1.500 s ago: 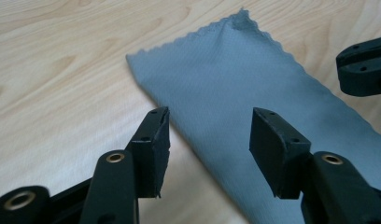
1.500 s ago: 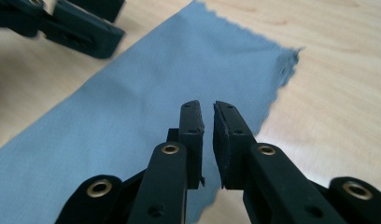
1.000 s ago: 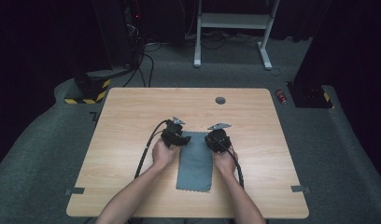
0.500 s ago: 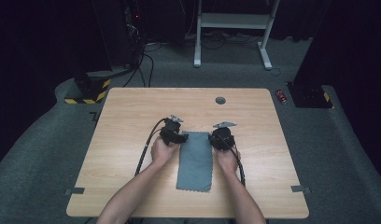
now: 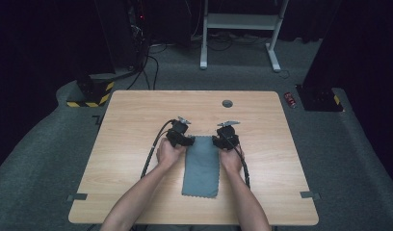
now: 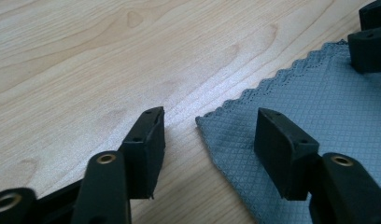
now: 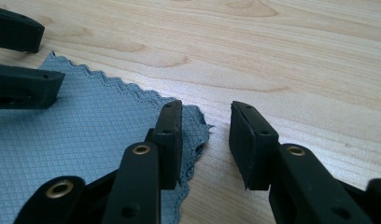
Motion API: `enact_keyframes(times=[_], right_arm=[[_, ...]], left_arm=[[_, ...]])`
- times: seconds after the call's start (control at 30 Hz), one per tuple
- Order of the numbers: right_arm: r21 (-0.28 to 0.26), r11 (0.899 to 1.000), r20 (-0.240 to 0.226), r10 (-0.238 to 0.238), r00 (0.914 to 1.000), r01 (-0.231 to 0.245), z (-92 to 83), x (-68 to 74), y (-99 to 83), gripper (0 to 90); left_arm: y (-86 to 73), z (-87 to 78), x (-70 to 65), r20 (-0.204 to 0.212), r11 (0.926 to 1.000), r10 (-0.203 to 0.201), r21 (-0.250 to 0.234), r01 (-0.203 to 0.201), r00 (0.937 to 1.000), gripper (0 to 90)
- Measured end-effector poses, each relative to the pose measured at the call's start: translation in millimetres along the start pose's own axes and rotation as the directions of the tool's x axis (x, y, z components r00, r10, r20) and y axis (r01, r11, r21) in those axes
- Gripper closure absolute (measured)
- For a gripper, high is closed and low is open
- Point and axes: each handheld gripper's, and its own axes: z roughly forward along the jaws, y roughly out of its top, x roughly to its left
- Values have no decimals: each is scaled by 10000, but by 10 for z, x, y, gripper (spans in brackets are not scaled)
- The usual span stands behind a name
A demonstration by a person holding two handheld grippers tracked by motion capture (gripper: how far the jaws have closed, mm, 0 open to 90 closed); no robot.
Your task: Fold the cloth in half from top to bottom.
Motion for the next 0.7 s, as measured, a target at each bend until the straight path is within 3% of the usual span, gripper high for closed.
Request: enact_keyframes(times=[0.07, 0.1, 0.27, 0.33, 0.5, 0.7], right_arm=[[8, 9999, 42, -123, 9999, 123, 2, 10, 0, 654], [3, 9987, 78, -507, 9987, 507, 6, 26, 1, 692], [18, 9967, -209, -812, 9965, 813, 9, 38, 9, 803], [35, 9969, -422, -779, 9961, 781, 11, 42, 9, 862], [62, 9977, -555, -665, 9962, 669, 13, 35, 13, 884], [15, 9990, -702, -447, 9965, 449, -32, 17, 15, 891]], left_arm=[[4, -1, -6, 73, 10000, 71, -19, -71, 9999, 504], [8, -1, -13, 87, 9999, 126, -28, -126, 9999, 534], [25, 0, -47, 373, 9997, 255, 2, -255, 9990, 643], [41, 2, -50, 560, 9994, 321, 69, -326, 9979, 722], [70, 12, -44, 984, 9995, 132, 275, -160, 9951, 855], [89, 2, -24, 1305, 9990, 157, 400, -210, 9913, 881]])
